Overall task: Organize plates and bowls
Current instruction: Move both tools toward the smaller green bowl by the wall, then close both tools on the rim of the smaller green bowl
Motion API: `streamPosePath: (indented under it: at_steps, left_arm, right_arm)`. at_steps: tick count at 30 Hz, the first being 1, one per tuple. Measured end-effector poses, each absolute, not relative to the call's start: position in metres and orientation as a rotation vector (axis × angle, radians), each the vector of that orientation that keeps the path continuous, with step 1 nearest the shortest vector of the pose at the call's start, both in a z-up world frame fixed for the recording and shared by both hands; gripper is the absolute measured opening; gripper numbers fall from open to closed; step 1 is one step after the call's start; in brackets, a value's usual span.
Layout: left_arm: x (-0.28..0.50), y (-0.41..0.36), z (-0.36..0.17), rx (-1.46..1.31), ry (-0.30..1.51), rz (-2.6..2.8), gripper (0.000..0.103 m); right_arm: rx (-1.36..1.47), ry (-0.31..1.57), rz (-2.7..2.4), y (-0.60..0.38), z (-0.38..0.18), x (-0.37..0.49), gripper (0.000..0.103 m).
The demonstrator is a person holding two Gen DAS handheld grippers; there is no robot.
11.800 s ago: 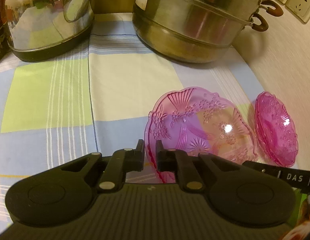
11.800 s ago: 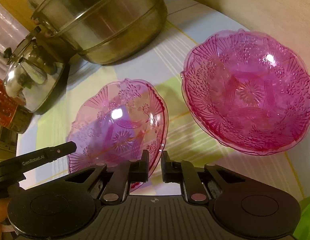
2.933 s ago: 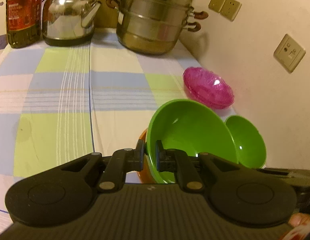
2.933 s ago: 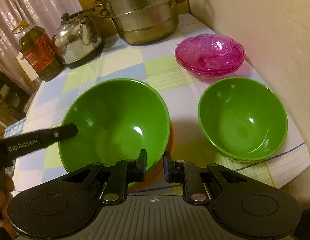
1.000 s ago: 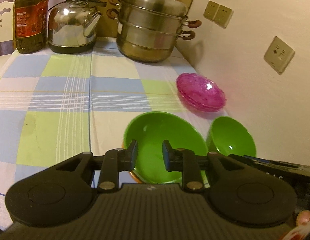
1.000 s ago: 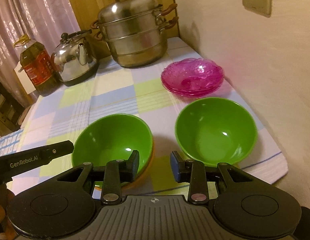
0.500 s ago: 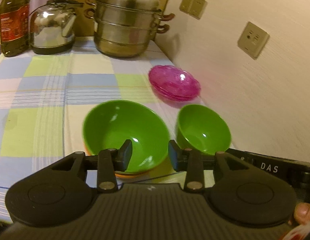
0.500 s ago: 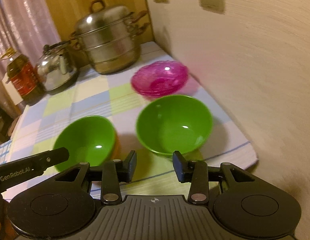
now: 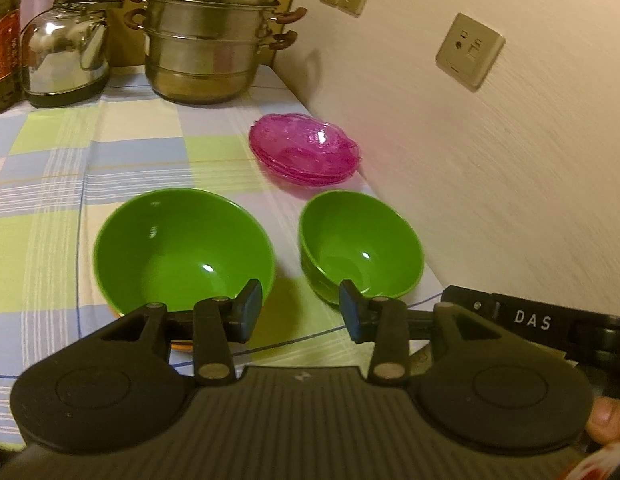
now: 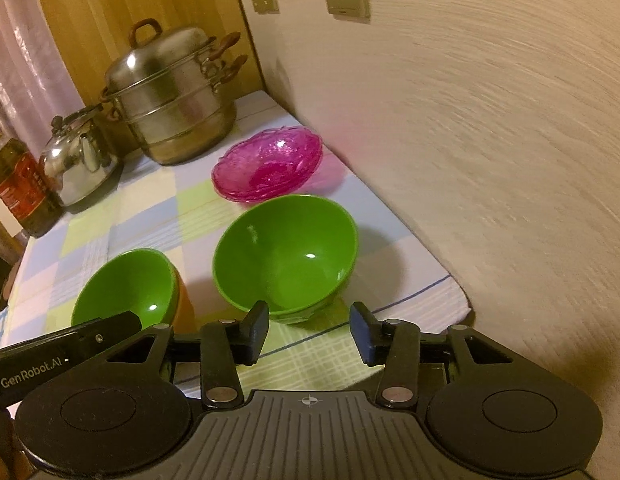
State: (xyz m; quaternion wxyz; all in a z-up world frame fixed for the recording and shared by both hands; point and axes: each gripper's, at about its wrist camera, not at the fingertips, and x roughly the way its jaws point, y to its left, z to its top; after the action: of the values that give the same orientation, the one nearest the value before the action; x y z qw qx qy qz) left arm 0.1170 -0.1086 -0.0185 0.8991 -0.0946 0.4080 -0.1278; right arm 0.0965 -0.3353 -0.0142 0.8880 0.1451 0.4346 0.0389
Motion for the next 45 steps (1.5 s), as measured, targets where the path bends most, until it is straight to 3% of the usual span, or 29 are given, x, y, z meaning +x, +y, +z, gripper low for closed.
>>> streamPosePath:
  at_steps: [11, 30, 45]
  left_arm:
    - [0.142, -0.137, -0.022, -0.166, 0.849, -0.323, 0.038]
    - [0.255, -0.165, -0.06, 0.005, 0.969, -0.406, 0.037]
    - [0.282, -0.18, -0.092, 0.113, 1.072, -0.437, 0.022]
  right_arm:
    - [0.343, 0.894, 0.044, -0.359, -0.02, 0.108, 0.045]
    - [0.409, 0.979, 0.039, -0.376, -0.061, 0.171, 0.045]
    - [0.427, 1.07, 0.055, -0.367, -0.095, 0.206, 0.041]
